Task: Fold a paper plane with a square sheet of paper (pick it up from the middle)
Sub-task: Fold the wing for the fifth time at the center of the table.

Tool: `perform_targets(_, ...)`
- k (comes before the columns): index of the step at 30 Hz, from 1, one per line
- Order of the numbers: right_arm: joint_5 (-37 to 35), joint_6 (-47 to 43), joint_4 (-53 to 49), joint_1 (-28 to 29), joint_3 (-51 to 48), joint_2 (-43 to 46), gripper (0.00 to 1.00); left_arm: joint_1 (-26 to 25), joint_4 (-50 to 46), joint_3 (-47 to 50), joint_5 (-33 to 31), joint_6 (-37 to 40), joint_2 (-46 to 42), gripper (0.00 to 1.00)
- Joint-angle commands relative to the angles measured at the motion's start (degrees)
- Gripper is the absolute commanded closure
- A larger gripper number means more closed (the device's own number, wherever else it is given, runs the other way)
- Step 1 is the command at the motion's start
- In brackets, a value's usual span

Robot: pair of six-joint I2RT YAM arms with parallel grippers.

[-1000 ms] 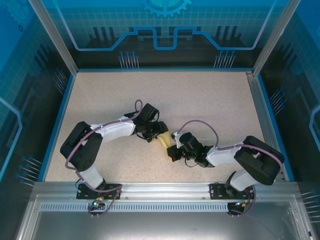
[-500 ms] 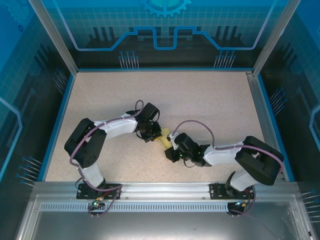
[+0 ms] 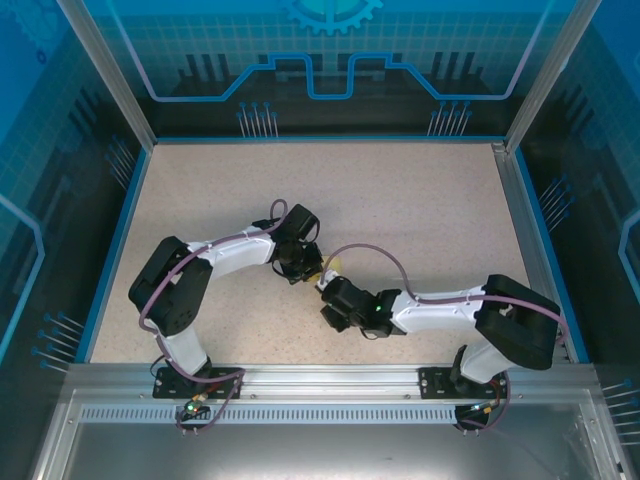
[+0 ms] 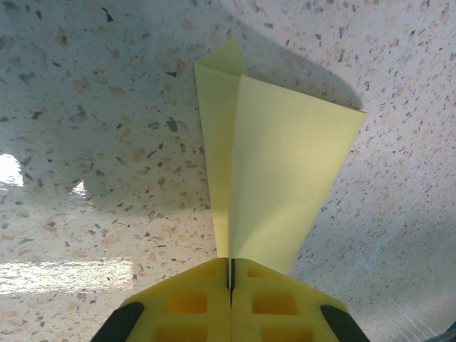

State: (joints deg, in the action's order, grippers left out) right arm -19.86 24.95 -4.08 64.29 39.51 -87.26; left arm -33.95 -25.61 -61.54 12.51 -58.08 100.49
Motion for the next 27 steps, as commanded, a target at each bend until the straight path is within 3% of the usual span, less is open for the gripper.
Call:
perform_targets(1, -7.4, 0.0, -7.4, 2.2, 2.8, -2.4, 0.70, 0.5, -2.1, -1.8, 1.4, 1.0, 0.2, 0.93)
perform_targets(4, -9.2, 0.5, -9.3, 3.2, 4.4, -3.9, 0.70, 0.5, -2.3, -1.9, 1.4, 1.1, 0.2, 0.93)
perform_targets(16, -9.2, 1.8, -8.1, 3.7, 4.9, -4.8, 0.95, 0.5, -2.5, -1.9, 1.1, 1.2, -0.3, 0.93)
perform_targets(27, -2.0, 3.7, -0.4, 1.0, 0.9, -3.1, 0.99, 0.5, -4.1, -2.4, -0.5, 1.9, -1.6, 0.85)
